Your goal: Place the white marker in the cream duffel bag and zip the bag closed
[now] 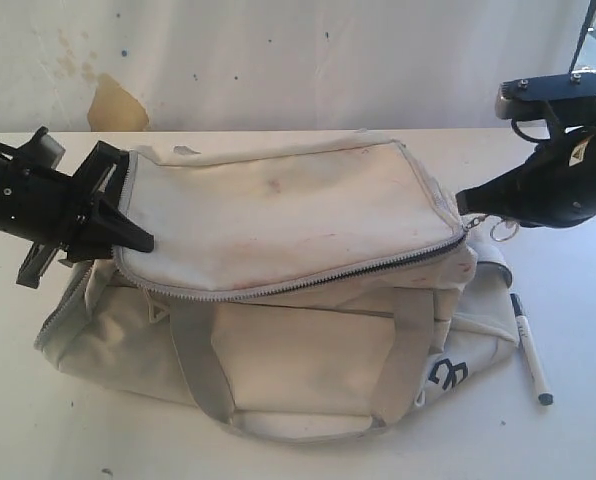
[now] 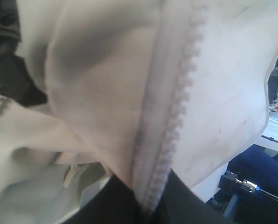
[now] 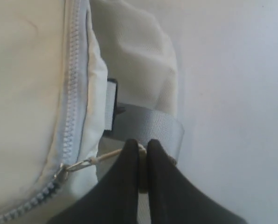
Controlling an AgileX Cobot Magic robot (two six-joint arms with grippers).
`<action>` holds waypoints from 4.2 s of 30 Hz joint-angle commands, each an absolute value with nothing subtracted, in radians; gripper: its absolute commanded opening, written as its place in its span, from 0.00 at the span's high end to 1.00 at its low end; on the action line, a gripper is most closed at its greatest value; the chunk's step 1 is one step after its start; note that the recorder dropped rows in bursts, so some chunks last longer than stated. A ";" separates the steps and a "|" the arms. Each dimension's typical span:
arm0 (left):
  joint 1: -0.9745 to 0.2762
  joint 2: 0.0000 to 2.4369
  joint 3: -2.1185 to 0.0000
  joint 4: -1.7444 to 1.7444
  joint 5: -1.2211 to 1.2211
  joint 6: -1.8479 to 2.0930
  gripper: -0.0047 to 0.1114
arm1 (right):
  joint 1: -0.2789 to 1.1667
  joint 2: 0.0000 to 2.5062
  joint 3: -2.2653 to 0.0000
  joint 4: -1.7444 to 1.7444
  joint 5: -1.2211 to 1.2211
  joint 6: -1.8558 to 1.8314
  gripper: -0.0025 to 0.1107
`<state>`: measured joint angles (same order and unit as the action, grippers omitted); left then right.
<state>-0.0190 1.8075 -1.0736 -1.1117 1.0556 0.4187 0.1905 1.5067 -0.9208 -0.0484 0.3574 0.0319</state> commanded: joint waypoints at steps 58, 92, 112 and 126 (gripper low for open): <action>0.117 1.803 -1.234 -0.803 1.144 0.395 0.30 | 0.578 1.602 -1.085 0.570 0.597 -0.558 0.38; 0.117 1.803 -1.236 -0.727 1.109 0.362 0.30 | 0.975 1.930 -1.085 0.568 -0.219 -1.074 0.47; 0.117 1.803 -1.236 -0.727 1.095 0.356 0.30 | 0.965 1.809 -1.085 0.671 -0.189 -1.071 0.98; 0.117 1.803 -1.236 -0.727 1.095 0.350 0.30 | 0.694 1.757 -1.178 0.857 0.000 -1.095 0.98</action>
